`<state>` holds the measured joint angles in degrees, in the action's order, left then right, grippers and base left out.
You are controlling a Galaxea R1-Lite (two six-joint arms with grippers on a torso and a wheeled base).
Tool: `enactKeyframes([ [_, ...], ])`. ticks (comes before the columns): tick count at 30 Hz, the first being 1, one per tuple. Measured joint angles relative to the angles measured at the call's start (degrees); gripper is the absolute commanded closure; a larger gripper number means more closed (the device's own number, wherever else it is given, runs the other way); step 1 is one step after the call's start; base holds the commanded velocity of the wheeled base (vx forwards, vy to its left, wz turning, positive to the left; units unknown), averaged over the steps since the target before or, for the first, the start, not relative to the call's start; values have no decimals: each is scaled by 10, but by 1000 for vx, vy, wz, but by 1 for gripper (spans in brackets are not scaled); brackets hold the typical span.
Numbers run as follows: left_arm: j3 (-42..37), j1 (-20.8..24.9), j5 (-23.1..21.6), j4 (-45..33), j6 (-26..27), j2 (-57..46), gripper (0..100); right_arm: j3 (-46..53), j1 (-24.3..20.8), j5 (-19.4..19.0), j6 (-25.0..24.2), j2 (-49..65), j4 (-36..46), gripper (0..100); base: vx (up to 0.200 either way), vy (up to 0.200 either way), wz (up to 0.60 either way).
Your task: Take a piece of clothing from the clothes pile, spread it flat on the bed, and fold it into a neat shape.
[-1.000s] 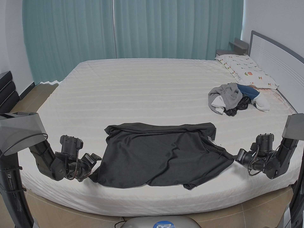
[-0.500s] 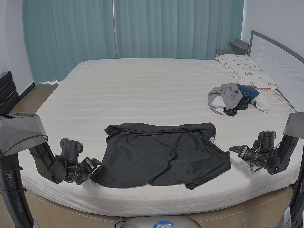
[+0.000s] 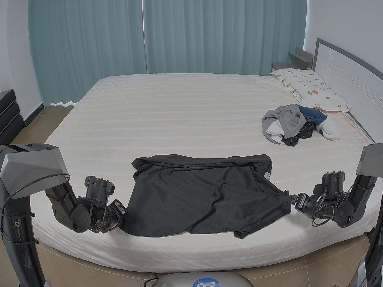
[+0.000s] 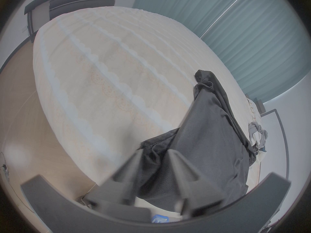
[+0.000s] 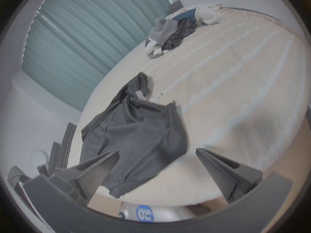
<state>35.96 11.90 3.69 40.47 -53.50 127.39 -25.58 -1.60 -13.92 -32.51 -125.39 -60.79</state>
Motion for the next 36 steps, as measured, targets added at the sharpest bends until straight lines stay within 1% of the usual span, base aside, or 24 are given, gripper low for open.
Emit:
enactKeyframes([
  [5,0,2,2,0,0,5,100,20,-16,-12,13,6,3,0,0,0,0],
  [10,4,-6,-3,0,-9,4,100,5,-20,-16,12,-11,0,0,0,0,0],
  [12,5,-9,-5,2,-23,1,100,-10,-20,-16,11,-22,0,0,0,0,0],
  [15,9,-13,-7,7,-59,-5,100,-25,-19,-17,10,-36,3,0,0,0,0],
  [16,10,-14,-8,8,-65,-7,100,-29,-20,-17,10,-40,3,100,0,0,0],
  [22,13,-18,-18,10,-79,-19,100,-58,-21,-17,8,-65,7,100,0,0,0],
  [28,22,-26,-18,34,-110,-21,100,-74,-22,-18,-3,-76,0,100,0,0,0],
  [31,29,-33,-18,38,-125,-21,100,-88,-23,-18,-38,-77,-4,100,0,0,0],
  [34,35,-40,-18,41,-135,-21,100,-109,-23,-16,-104,-77,-21,100,0,0,0],
  [36,42,-45,-17,42,-142,-21,100,-123,-23,-14,-132,-78,-39,100,0,0,0],
])
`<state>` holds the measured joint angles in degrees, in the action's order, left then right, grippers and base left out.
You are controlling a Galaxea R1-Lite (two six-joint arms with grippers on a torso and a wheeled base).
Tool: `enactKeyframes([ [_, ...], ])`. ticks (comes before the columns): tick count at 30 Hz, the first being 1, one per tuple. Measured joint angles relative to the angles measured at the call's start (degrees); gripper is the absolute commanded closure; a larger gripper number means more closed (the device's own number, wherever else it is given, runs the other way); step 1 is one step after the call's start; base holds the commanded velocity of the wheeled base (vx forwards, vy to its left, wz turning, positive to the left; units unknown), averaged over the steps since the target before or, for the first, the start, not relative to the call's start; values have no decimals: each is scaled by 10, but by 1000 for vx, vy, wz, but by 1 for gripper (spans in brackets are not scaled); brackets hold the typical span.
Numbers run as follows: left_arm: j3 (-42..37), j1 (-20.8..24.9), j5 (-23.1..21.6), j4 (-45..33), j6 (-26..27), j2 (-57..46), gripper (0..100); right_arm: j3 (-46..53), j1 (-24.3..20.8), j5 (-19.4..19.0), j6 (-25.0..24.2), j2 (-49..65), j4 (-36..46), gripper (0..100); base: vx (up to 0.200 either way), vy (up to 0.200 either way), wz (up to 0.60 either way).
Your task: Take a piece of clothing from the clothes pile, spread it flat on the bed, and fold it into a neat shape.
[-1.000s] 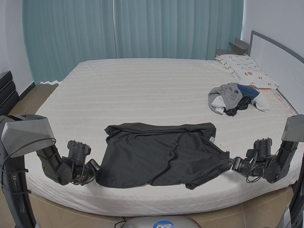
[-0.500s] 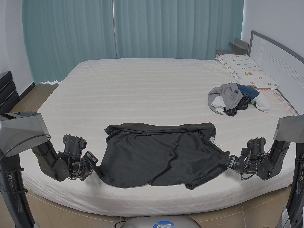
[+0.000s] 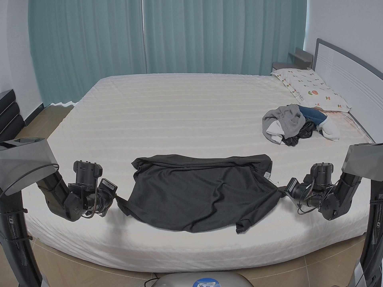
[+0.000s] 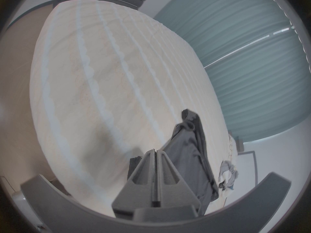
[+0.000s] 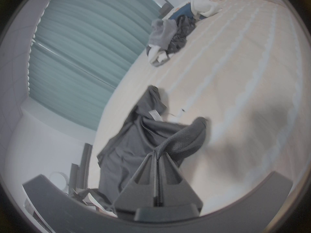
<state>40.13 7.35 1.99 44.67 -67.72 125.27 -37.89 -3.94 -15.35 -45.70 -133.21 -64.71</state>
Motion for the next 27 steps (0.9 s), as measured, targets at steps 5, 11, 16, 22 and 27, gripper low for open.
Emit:
enactKeyframes([
  [5,32,-21,3,1,-44,1,100,-35,0,2,-39,-8,-35,100,0,0,0],
  [11,65,-47,7,1,-56,12,100,-81,-2,35,-76,-40,-85,100,0,0,0],
  [16,87,-55,32,1,-53,31,100,-116,-14,80,-80,-78,-131,0,0,0,0],
  [22,98,-58,42,2,-52,48,100,-144,-23,94,-82,-116,-178,0,0,0,0],
  [27,103,-58,46,2,-51,59,100,-129,-23,92,-74,-123,-187,0,0,0,0],
])
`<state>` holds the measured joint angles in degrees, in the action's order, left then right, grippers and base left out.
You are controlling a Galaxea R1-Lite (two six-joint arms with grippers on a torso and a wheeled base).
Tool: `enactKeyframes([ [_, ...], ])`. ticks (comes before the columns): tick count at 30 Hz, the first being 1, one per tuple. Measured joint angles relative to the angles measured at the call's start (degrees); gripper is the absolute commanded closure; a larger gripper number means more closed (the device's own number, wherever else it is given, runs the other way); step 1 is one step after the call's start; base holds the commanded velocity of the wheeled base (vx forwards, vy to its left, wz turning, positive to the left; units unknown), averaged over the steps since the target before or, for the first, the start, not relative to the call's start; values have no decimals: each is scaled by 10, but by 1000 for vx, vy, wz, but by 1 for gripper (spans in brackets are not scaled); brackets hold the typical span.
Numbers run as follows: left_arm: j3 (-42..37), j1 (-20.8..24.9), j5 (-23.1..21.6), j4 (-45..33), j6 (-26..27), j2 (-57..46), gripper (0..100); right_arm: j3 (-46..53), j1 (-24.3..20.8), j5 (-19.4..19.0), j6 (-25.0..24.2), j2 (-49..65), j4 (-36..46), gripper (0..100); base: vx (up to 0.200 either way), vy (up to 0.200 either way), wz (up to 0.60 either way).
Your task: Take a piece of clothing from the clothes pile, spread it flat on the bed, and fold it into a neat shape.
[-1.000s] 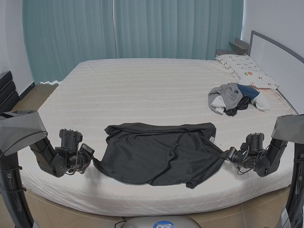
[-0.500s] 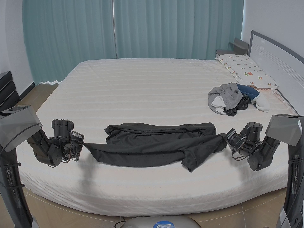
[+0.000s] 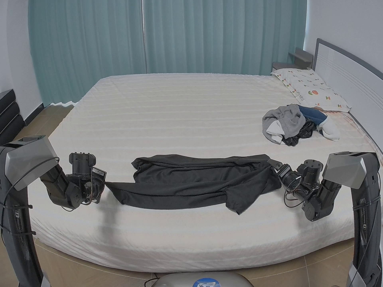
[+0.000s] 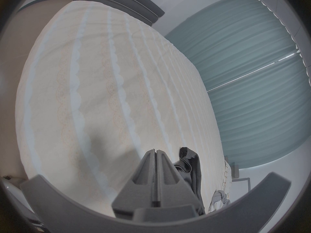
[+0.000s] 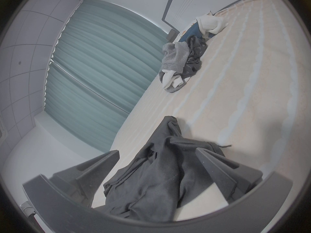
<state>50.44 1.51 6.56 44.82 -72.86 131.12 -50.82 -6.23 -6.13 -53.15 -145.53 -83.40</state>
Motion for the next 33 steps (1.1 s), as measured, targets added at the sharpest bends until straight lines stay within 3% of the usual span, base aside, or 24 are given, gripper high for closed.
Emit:
enactKeyframes([
  [4,2,0,2,0,0,4,100,34,2,-19,9,21,-1,0,0,0,0],
  [7,2,0,3,0,1,5,100,73,0,-57,11,41,1,0,0,0,0],
  [12,1,1,4,-1,3,5,100,114,-34,-93,14,58,11,0,0,0,0],
  [19,-3,3,4,-1,3,4,100,102,-73,-100,18,52,84,0,0,0,0],
  [33,-4,5,4,-2,3,3,100,39,-96,-98,32,45,183,0,0,0,0],
])
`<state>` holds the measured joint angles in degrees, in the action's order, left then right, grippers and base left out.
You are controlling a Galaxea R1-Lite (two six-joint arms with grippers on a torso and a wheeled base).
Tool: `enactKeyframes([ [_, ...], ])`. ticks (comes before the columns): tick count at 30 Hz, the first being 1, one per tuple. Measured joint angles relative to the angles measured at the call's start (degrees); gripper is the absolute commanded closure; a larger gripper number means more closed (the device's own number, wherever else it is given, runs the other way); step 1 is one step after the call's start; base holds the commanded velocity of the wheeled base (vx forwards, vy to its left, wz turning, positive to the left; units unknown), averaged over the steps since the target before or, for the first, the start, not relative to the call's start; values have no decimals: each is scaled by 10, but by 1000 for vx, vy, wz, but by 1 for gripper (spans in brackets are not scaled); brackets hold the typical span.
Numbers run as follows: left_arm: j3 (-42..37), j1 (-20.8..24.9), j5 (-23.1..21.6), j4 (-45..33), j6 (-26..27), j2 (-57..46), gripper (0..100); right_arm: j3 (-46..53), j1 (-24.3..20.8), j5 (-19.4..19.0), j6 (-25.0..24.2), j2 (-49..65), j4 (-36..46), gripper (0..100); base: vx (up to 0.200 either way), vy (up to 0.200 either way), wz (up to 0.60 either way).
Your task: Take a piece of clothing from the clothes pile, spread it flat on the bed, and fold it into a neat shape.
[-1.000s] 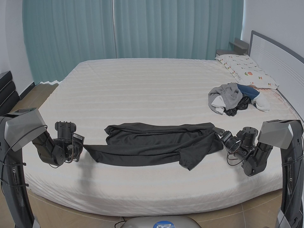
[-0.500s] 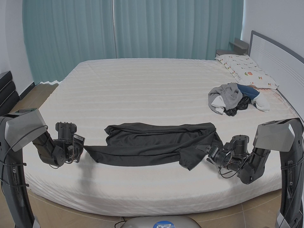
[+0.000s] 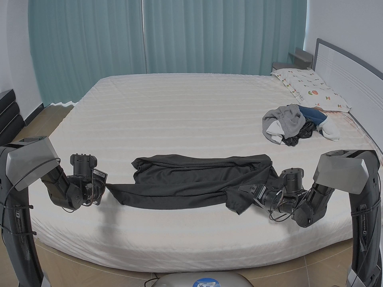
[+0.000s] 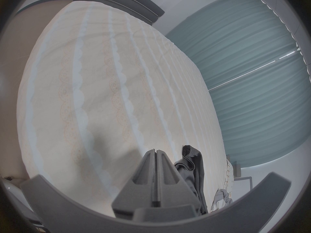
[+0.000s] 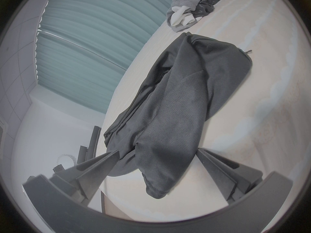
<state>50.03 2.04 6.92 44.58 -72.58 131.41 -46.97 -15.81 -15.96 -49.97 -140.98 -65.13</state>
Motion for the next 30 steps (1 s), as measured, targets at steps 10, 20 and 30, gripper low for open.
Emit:
enactKeyframes([
  [10,2,0,0,-2,0,-1,100,-43,-10,39,3,-11,47,100,0,0,0],
  [20,0,0,0,-2,0,-1,100,-50,-13,45,3,-15,50,100,0,0,0],
  [30,-15,0,-12,-6,15,-10,100,-15,2,31,15,42,124,100,0,0,0],
])
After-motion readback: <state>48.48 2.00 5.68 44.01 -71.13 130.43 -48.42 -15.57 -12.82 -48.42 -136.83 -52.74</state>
